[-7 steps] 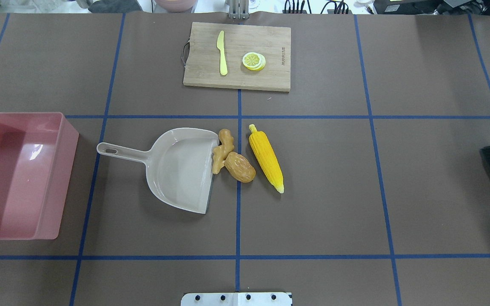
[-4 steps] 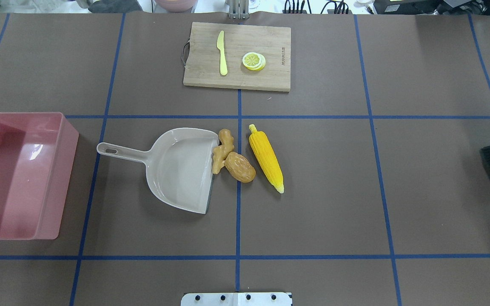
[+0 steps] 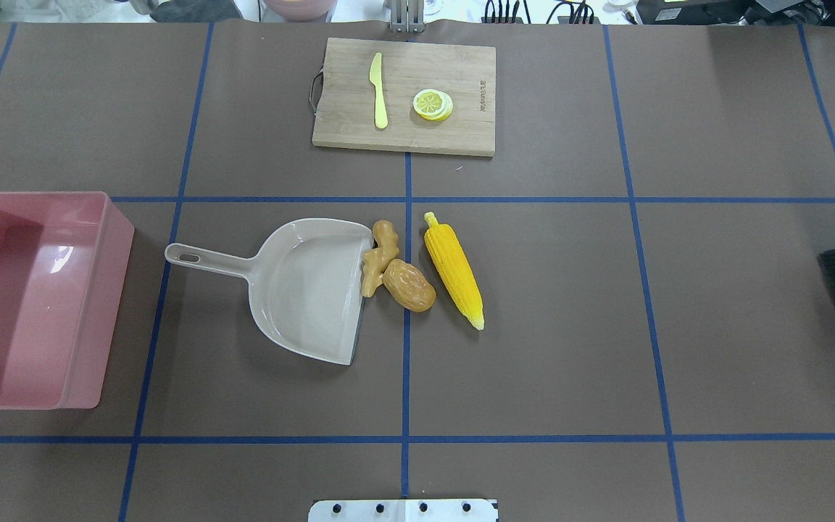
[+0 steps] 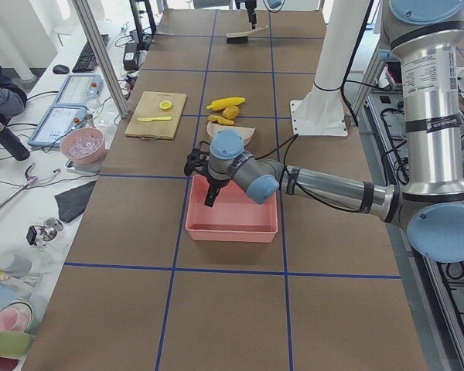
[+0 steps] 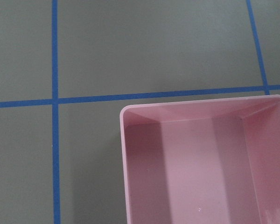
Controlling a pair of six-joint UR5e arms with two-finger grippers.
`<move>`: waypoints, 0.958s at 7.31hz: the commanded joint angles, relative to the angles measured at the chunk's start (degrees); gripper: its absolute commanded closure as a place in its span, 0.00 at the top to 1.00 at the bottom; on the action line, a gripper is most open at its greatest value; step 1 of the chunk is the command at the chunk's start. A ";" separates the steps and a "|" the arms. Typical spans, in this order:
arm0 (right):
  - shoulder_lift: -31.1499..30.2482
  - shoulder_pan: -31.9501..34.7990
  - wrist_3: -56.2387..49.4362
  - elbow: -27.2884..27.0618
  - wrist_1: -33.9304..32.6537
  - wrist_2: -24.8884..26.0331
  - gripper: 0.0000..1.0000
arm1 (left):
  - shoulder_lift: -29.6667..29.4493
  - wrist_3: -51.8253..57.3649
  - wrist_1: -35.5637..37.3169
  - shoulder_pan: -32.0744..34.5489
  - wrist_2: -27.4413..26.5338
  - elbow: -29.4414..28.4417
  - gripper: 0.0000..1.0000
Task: Sweep and dump trash into bin
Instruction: 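Move the left gripper over the pink bin to the white dustpan handle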
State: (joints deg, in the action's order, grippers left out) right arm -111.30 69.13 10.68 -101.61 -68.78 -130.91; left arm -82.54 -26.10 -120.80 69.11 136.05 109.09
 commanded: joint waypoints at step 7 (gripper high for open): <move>3.98 -3.83 1.88 4.32 0.32 -1.89 1.00 | -9.47 19.65 1.00 -14.25 -0.87 2.10 0.99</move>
State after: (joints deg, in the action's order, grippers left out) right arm -107.39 66.05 11.74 -97.38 -68.29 -131.54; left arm -90.55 -12.25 -120.31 56.17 135.58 111.68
